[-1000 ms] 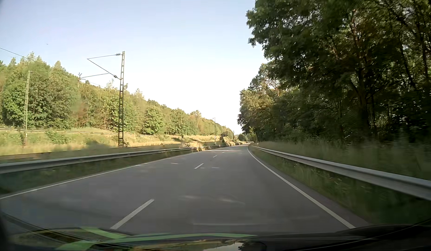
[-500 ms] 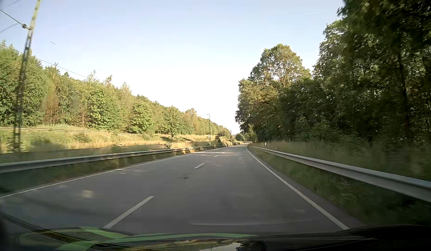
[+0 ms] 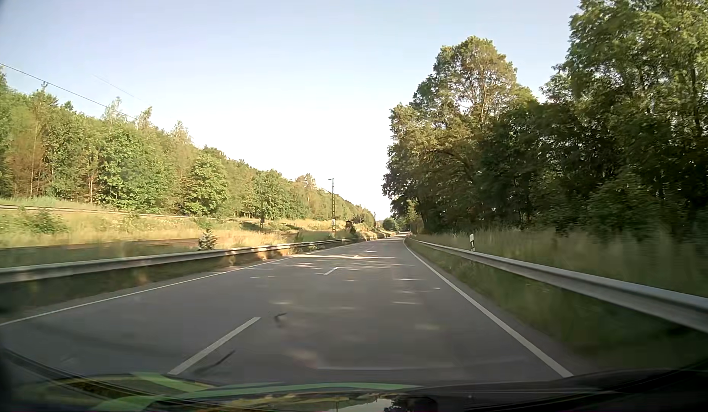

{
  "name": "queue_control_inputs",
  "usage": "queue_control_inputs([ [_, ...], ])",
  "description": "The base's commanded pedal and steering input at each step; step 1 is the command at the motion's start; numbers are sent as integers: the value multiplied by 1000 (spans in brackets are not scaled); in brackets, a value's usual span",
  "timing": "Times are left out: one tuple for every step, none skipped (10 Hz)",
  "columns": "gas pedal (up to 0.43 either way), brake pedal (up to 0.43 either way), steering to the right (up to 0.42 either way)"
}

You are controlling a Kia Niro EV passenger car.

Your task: Follow the waypoints while adhering to traffic rules and regulations

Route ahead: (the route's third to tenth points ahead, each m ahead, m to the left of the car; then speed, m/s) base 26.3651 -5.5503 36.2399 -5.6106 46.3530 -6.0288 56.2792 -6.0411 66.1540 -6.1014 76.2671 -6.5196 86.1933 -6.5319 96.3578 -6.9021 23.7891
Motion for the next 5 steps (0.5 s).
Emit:
queue_control_inputs([
  [268,0,2],
  [268,0,3],
  [260,0,3],
  [240,0,2],
  [228,0,2],
])
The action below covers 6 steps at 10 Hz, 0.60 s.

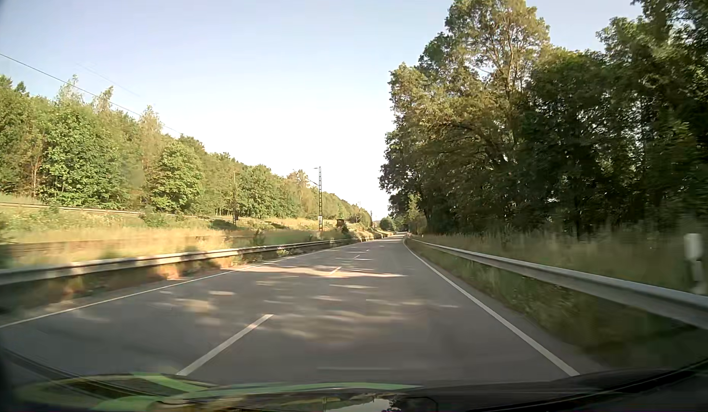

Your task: Follow the waypoints while adhering to traffic rules and regulations

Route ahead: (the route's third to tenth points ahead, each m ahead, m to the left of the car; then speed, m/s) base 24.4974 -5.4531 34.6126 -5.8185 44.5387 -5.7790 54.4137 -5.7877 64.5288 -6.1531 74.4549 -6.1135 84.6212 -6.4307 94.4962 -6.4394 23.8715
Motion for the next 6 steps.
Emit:
queue_control_inputs([
  [220,0,2],
  [220,0,2],
  [240,0,2],
  [260,0,2],
  [280,0,2],
  [287,0,2],
])
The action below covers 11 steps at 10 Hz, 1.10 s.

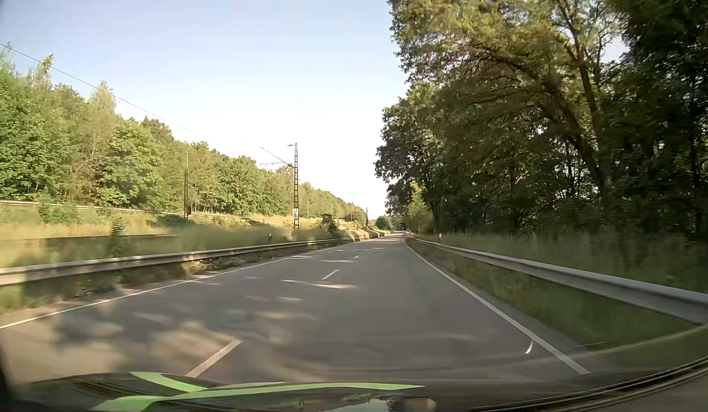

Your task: Follow the waypoints while adhering to traffic rules and regulations

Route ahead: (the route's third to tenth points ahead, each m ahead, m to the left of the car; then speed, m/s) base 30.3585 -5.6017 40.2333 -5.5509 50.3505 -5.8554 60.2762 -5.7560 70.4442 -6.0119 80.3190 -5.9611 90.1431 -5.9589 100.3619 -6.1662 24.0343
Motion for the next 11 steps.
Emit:
queue_control_inputs([
  [287,0,3],
  [287,0,2],
  [287,0,2],
  [260,0,2],
  [240,0,2],
  [228,0,3],
  [228,0,2],
  [220,0,2],
  [209,0,3],
  [209,0,2],
  [209,0,2],
])
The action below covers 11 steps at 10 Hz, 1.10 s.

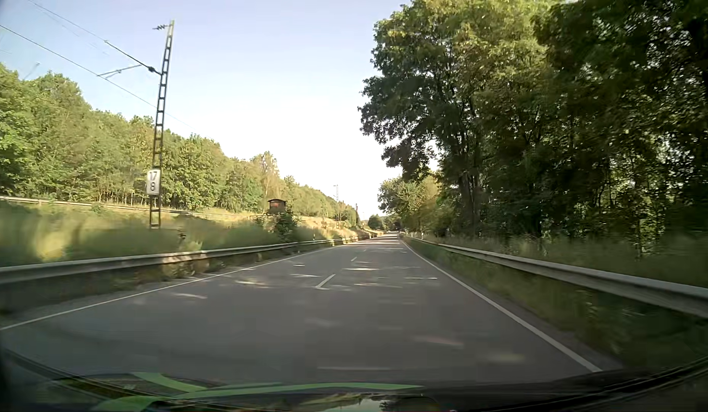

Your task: Follow the waypoints while adhering to traffic rules and regulations

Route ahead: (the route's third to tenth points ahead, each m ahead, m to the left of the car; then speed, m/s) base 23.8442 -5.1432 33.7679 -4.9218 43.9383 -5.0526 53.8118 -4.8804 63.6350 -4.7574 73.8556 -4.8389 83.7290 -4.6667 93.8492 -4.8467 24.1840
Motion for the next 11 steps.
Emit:
queue_control_inputs([
  [209,0,2],
  [220,0,3],
  [220,0,2],
  [228,0,2],
  [228,0,2],
  [240,0,3],
  [240,0,3],
  [240,0,3],
  [240,0,3],
  [240,0,2],
  [228,0,3],
])
